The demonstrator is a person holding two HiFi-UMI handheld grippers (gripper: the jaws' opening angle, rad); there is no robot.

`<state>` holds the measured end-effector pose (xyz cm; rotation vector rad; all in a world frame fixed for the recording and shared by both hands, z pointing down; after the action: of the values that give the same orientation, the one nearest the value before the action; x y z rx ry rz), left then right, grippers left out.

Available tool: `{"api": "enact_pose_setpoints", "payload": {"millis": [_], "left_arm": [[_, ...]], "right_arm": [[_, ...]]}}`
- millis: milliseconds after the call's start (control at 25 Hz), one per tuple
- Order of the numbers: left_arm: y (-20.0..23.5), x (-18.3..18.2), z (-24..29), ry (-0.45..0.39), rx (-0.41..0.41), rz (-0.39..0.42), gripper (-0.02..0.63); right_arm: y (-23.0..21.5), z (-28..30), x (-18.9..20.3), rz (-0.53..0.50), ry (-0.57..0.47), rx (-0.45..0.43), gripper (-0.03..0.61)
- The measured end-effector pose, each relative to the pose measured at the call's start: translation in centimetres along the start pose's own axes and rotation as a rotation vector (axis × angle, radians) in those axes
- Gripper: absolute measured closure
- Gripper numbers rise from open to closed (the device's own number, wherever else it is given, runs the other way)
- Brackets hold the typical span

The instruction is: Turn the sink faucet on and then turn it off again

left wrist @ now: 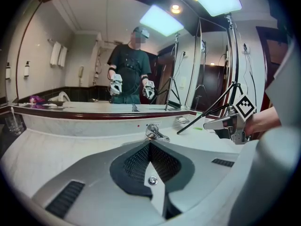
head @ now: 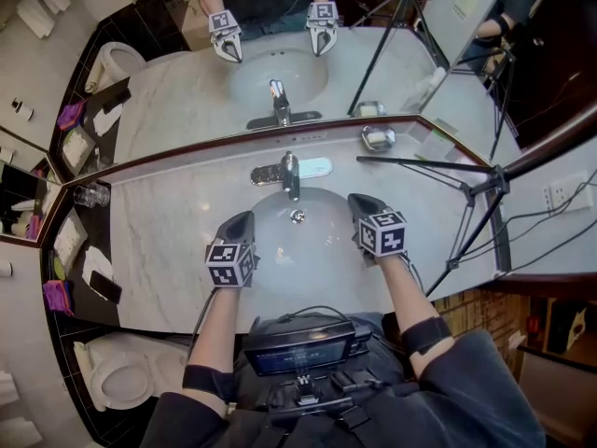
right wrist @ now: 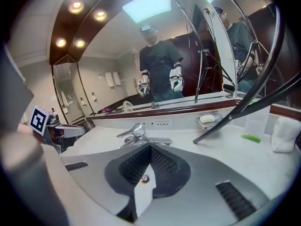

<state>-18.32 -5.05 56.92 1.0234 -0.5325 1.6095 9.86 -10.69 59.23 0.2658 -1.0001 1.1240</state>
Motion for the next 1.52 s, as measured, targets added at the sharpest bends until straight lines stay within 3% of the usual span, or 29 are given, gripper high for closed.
{"api": "enact_pose_setpoints", "payload": {"millis": [400,560,840,1040,1200,1320,1520], "left_arm": [[-0.3,0.1,0.6,-0.011,-0.012,0.009,0.612],[-0.9,0.4,1.4,0.017,0.019,0.073,0.518],[-2.5,0.2,4.4,0.110,0.037,0.401,0.387],[-3.4,0.4,7.1,0.172,-0.003,0.796,0.344],[-4.4,-0.7,8.8,0.177,-0.020,1.052,0.344],[-4.9,-0.6,10.4,0.191,0.004,1.139,0.344],[-5.2,-0.3,12.4,0.209,0.021,1.187,0.345]], "right_arm": [[-0.1,0.0,0.8,0.010,0.010,-0.008,0.560],[0.1,0.1,0.9,0.012,0.012,-0.011,0.560],[0.2,0.7,1.5,-0.006,0.030,-0.018,0.560],[0.3,1.0,2.2,-0.005,0.039,-0.018,0.560],[0.3,1.0,2.6,0.001,0.043,-0.009,0.559],[0.1,1.0,3.1,0.010,0.048,-0.004,0.559],[-0.4,0.8,4.0,0.020,0.063,0.006,0.558]]}}
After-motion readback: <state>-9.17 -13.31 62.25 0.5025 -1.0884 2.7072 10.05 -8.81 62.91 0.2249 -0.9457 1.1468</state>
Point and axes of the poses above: the fingertips, and each gripper's own axes: z forward along the fingers, y to its left, x out of its underside, the point moved 3 cm from there along -z, backward along the fingers, and after that the axes turned 1 degree about y, right-handed, at the moved point
